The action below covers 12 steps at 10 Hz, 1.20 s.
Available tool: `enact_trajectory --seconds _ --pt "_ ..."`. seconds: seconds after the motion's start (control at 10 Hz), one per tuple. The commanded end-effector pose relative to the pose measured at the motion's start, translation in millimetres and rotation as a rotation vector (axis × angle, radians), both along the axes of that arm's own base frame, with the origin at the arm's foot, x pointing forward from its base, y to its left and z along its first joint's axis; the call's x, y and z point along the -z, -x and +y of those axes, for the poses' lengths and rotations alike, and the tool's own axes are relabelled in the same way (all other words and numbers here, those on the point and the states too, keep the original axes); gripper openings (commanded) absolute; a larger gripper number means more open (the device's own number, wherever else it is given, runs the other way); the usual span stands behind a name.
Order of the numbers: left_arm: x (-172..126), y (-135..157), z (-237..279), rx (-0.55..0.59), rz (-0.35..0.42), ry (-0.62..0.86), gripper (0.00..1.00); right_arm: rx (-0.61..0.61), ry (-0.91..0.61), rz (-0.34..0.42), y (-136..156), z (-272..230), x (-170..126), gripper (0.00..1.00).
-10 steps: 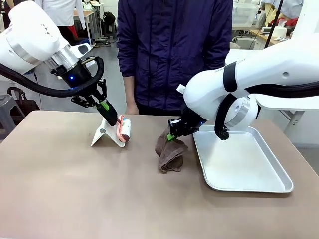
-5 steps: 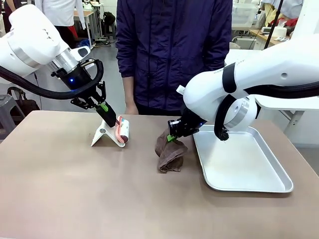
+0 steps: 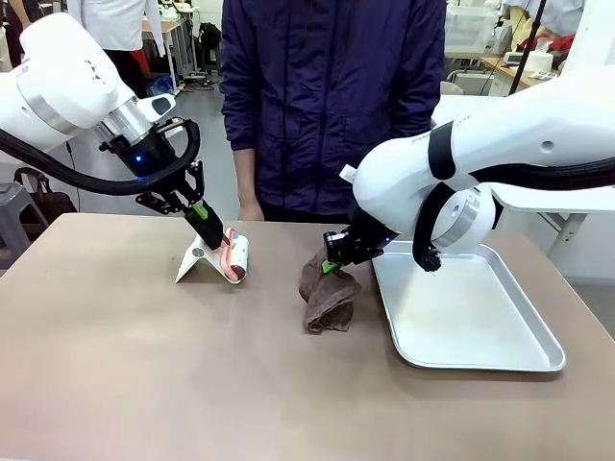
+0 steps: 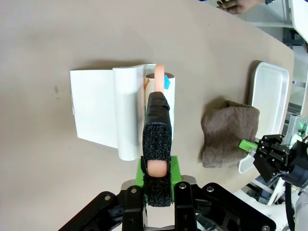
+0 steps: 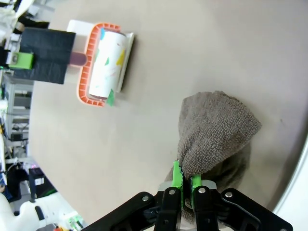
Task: Clean the surface of the table.
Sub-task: Return the Lint Roller and towel to their original positions.
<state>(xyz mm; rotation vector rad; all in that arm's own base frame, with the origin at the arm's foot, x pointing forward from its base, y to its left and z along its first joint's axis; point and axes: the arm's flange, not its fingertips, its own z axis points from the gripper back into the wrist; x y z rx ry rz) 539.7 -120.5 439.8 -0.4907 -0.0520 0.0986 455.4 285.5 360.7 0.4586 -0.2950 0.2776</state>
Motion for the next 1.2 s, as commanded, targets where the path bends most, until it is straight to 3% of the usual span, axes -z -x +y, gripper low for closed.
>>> enact_trajectory --seconds 0.0,0.6,0.7,0.8,0.9,1.1 --pt "3 -2 -1 -0.012 0.000 -0.025 0.22 0.001 0.007 -0.012 2 1 1 0.07" --pt "4 -4 2 -0.031 -0.015 -0.015 0.22 -0.006 0.014 0.011 2 2 3 0.07" --pt "4 -4 2 -0.030 -0.017 -0.019 0.79 -0.003 0.005 0.024 2 2 4 0.64" --pt "2 -4 3 -0.032 -0.019 -0.018 0.81 0.001 0.004 0.029 0 1 5 0.65" --pt "-1 -4 5 -0.041 -0.029 -0.019 1.00 0.002 -0.001 0.029 0 1 6 1.00" --pt "-4 -5 14 -0.064 -0.030 -0.004 1.00 0.006 -0.004 0.035 -1 0 7 1.00"
